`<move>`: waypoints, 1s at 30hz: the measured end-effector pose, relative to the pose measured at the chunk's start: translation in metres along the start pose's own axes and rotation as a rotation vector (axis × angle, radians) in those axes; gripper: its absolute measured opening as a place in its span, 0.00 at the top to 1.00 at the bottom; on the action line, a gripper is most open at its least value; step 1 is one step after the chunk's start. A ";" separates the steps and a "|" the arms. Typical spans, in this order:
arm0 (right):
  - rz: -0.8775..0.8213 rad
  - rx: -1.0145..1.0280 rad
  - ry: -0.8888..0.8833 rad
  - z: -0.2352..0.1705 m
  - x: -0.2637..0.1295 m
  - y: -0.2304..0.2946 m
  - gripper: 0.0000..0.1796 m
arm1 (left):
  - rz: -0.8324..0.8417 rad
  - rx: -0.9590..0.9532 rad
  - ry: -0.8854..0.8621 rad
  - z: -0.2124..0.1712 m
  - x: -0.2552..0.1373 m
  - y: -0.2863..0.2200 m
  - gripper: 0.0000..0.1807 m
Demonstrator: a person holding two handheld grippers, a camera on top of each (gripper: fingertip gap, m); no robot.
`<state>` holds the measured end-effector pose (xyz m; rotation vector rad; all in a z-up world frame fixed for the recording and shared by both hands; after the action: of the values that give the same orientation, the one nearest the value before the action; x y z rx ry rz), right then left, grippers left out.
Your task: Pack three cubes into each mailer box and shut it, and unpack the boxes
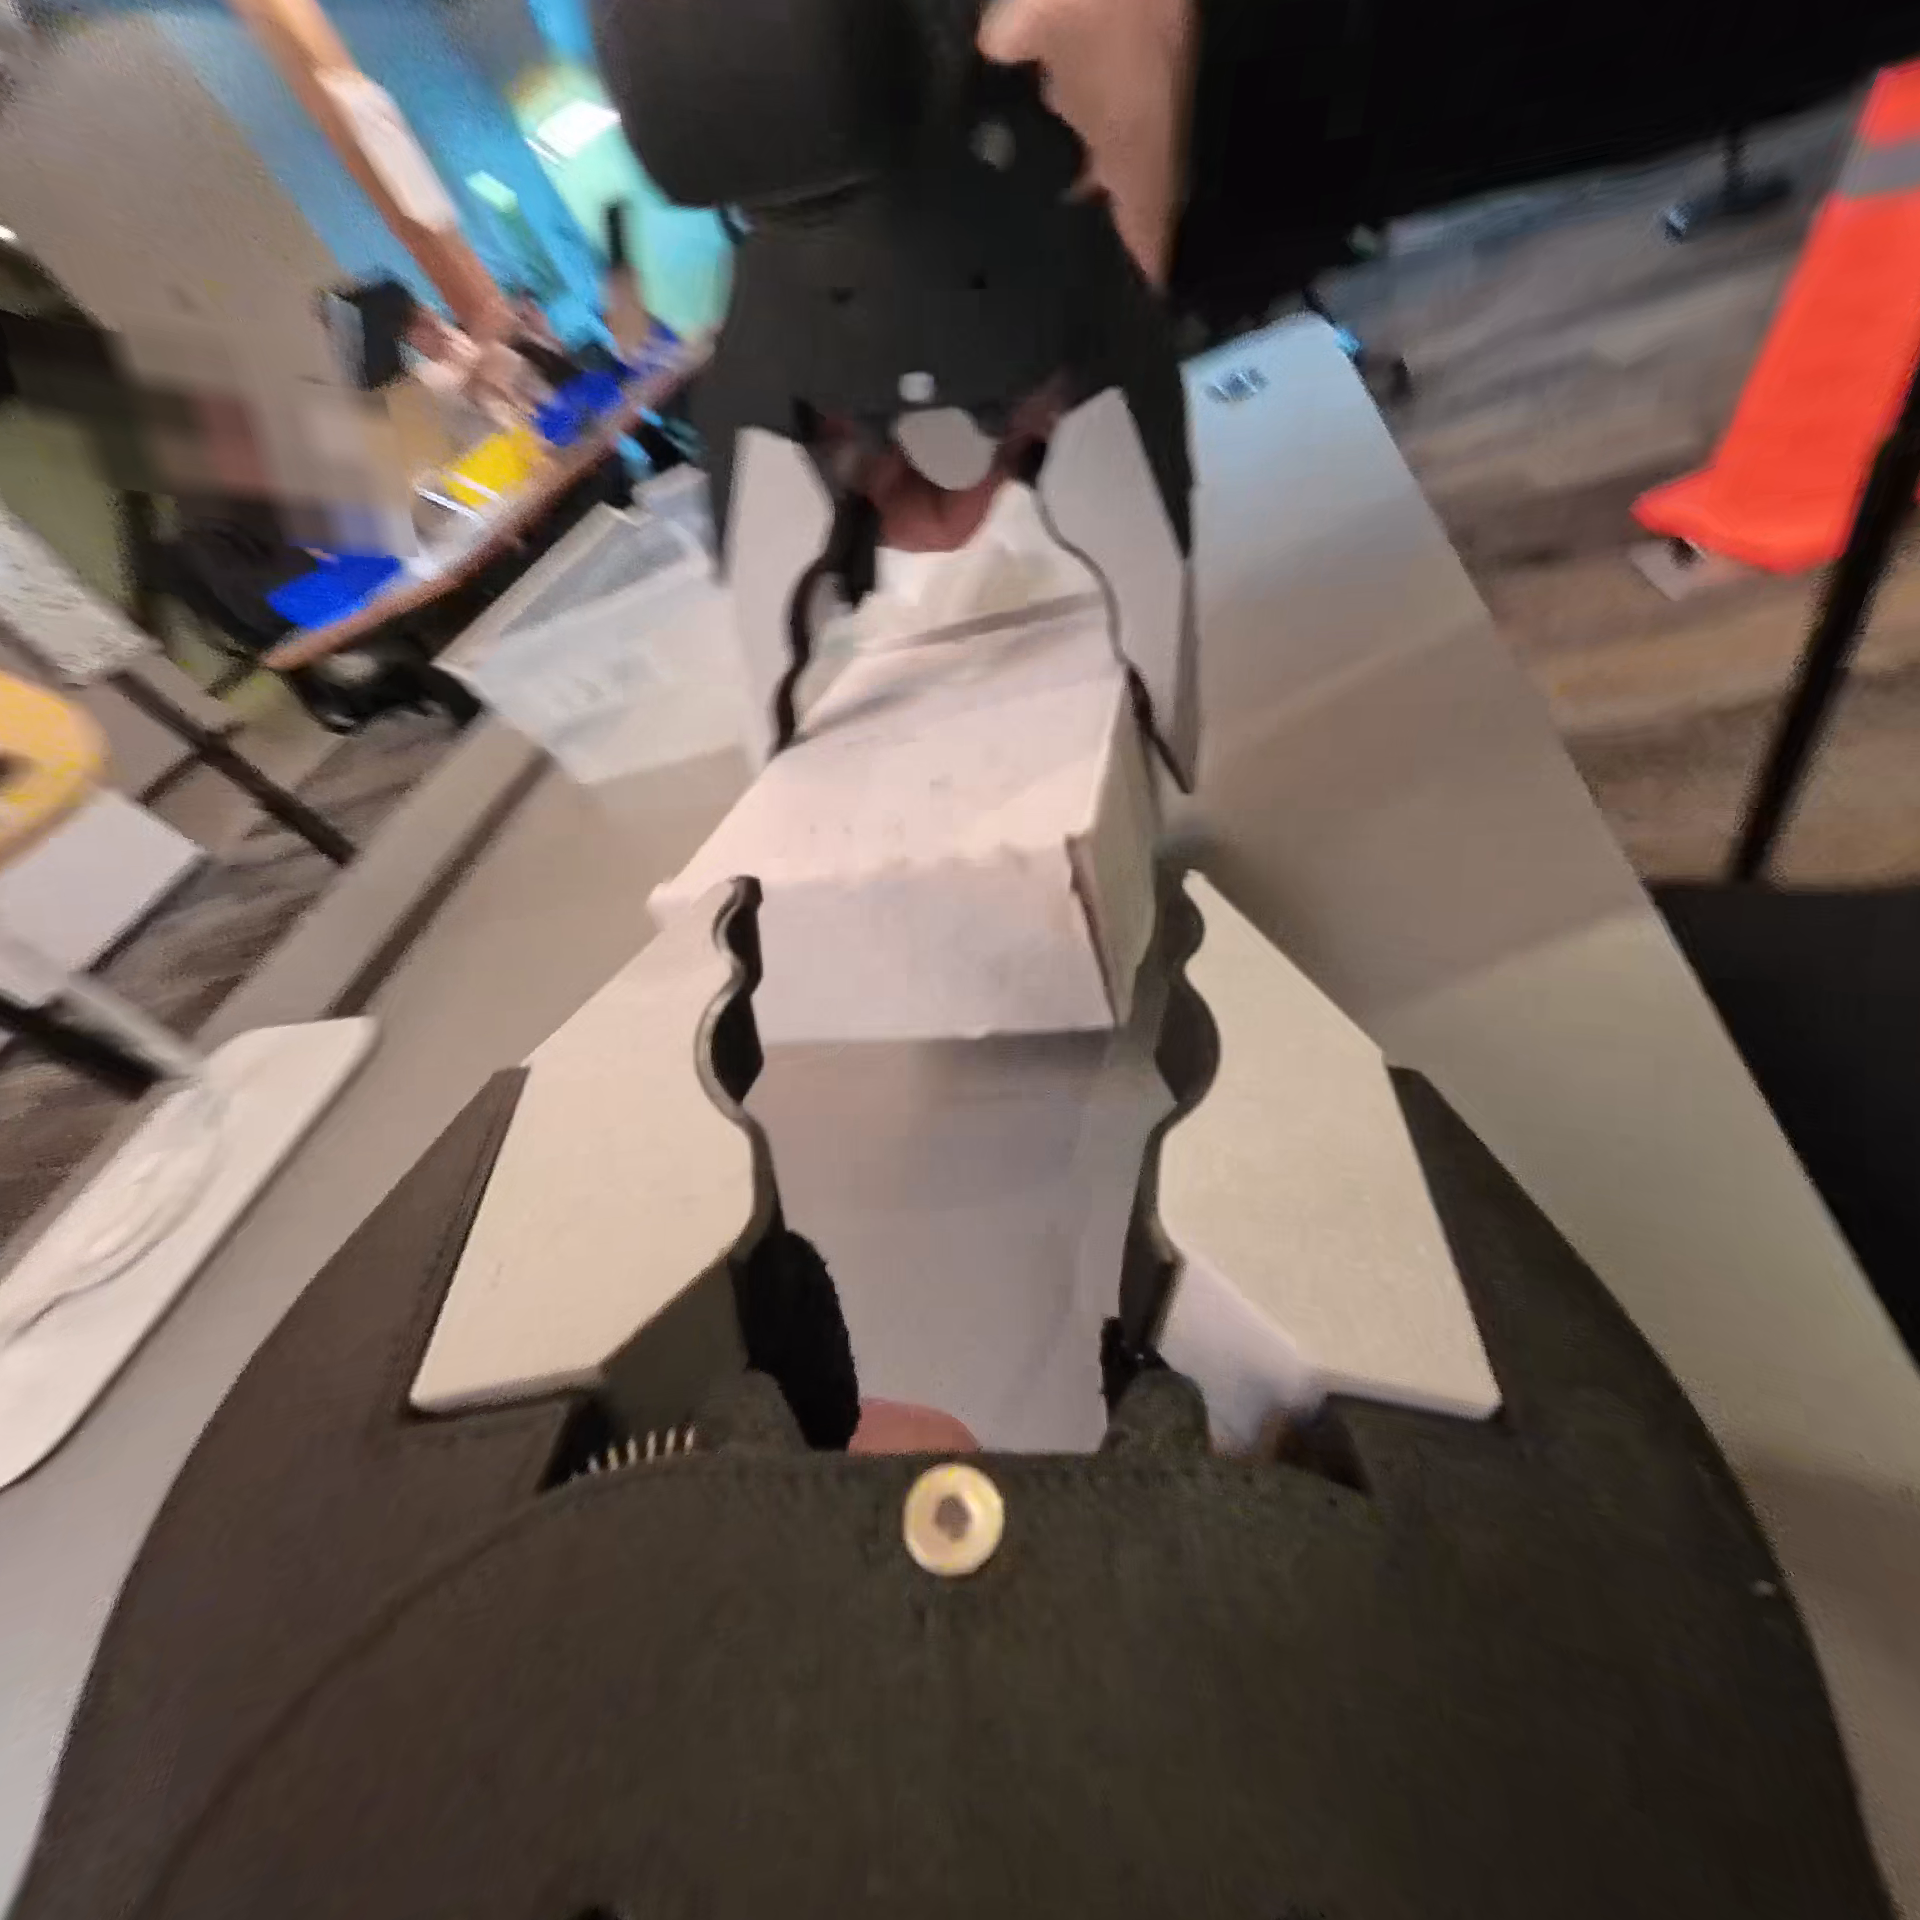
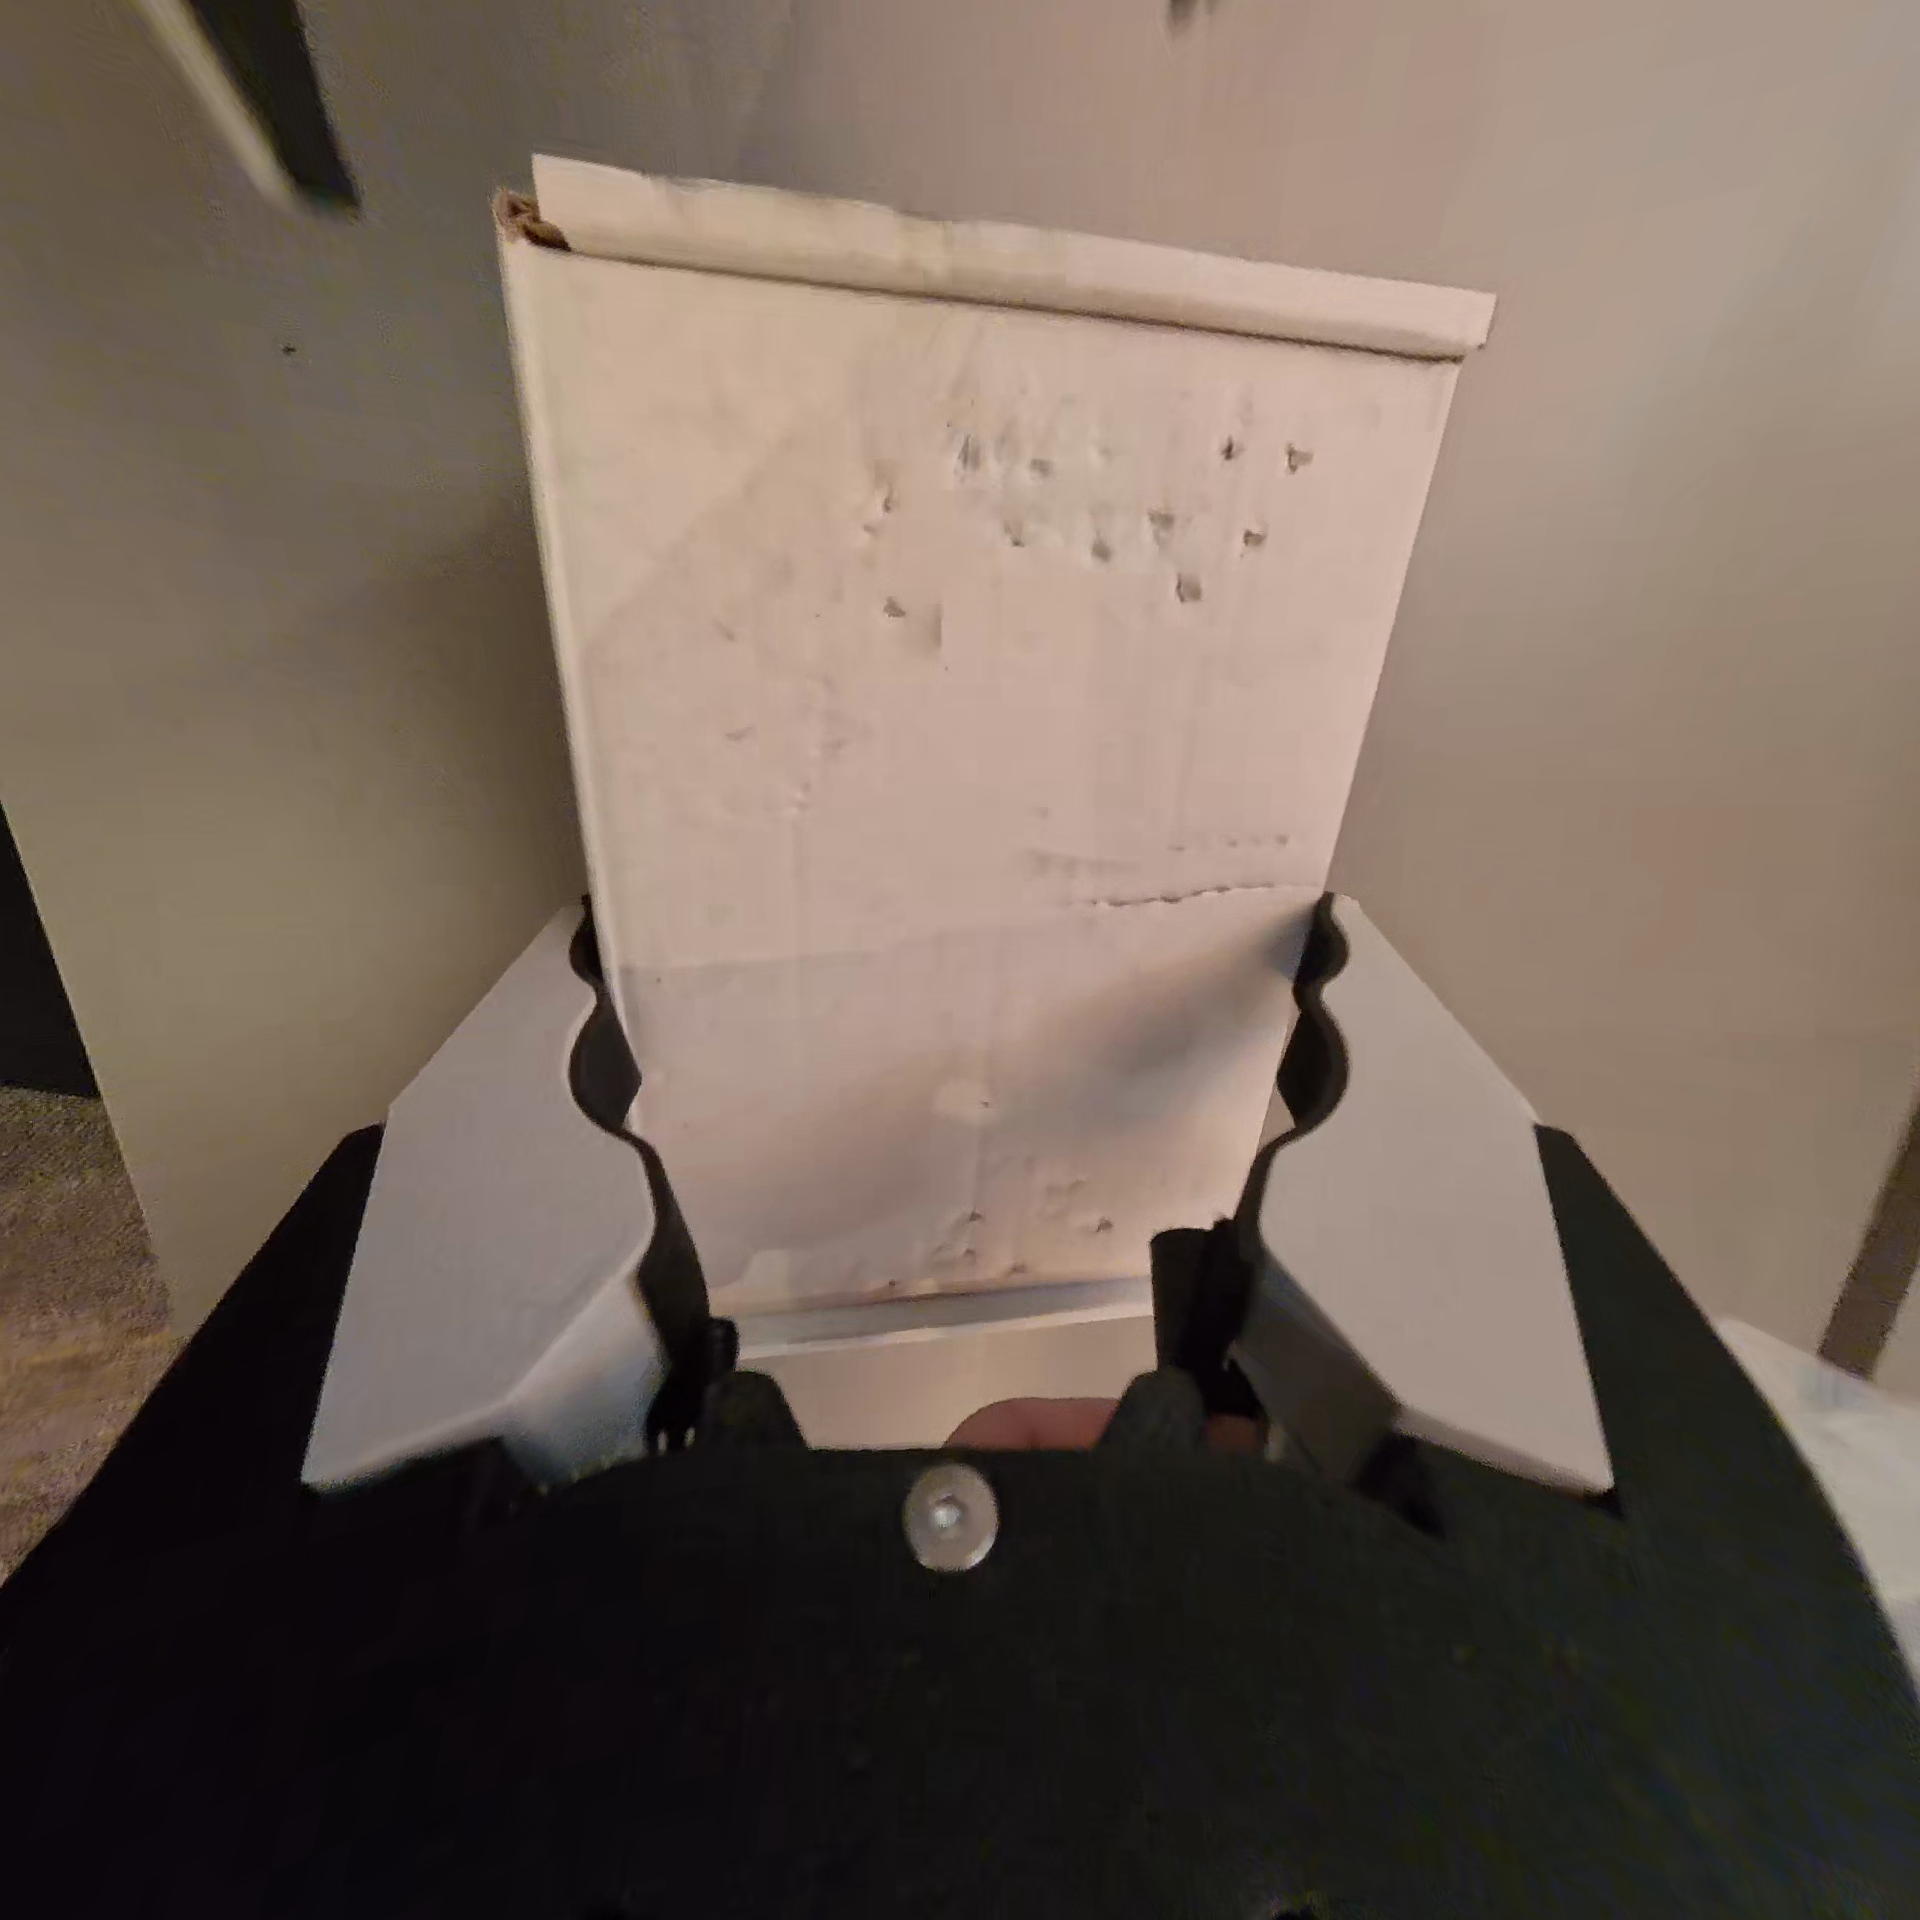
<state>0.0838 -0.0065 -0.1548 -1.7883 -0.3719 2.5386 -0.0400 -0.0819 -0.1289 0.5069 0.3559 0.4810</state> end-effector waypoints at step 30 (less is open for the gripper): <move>-0.194 0.056 0.616 -0.228 -0.036 -0.300 0.29 | 0.062 -0.142 0.006 -0.038 0.009 0.028 0.99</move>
<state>0.2708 0.3216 -0.1335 -2.2478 -0.4131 1.7349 -0.0591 -0.0416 -0.1472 0.3793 0.3102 0.5634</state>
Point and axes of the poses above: each gripper's, where its closed fingertips meet, x out along the fingers, z out of its top, y = z × x across the jaws, the point moved 5 cm from there along -x, back along the fingers, and after that the axes turned 10 degrees about x, right-handed, at the moved point
